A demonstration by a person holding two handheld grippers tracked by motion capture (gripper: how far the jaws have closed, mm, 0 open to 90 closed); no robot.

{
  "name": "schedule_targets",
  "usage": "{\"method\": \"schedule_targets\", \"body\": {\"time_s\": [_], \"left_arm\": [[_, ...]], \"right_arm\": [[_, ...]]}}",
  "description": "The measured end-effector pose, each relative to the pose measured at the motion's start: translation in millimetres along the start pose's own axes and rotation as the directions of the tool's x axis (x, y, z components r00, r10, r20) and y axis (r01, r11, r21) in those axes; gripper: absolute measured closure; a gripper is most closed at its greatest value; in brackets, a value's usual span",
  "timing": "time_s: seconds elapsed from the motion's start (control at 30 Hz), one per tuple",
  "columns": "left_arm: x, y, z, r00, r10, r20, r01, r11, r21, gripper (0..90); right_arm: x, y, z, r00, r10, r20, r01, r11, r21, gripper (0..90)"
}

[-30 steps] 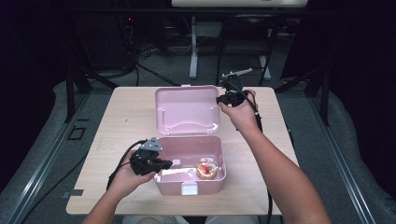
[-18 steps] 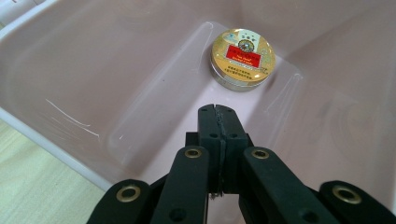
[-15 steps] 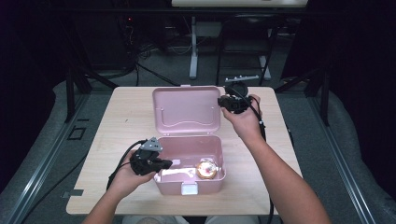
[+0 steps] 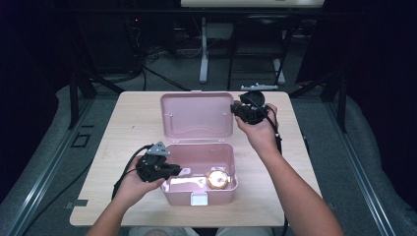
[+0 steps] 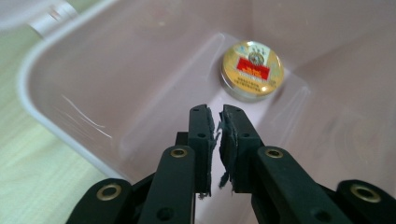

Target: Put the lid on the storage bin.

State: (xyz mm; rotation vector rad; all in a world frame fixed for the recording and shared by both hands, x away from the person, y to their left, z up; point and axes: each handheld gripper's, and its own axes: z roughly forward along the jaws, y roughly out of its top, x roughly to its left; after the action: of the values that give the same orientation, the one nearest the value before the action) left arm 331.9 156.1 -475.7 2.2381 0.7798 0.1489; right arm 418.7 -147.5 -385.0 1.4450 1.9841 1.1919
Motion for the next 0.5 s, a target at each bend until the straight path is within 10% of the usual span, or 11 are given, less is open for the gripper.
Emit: {"method": "schedule_targets", "body": {"time_s": [0.5], "left_arm": [[45.5, 38.4, -46.3, 0.9908, -0.1, -0.092, 0.088, 0.9882, -0.125, 68.8]], "right_arm": [[-1.2, 1.0, -3.2, 0.9999, 0.002, -0.01, -0.002, 1.0, 0.017, 87.5]]}}
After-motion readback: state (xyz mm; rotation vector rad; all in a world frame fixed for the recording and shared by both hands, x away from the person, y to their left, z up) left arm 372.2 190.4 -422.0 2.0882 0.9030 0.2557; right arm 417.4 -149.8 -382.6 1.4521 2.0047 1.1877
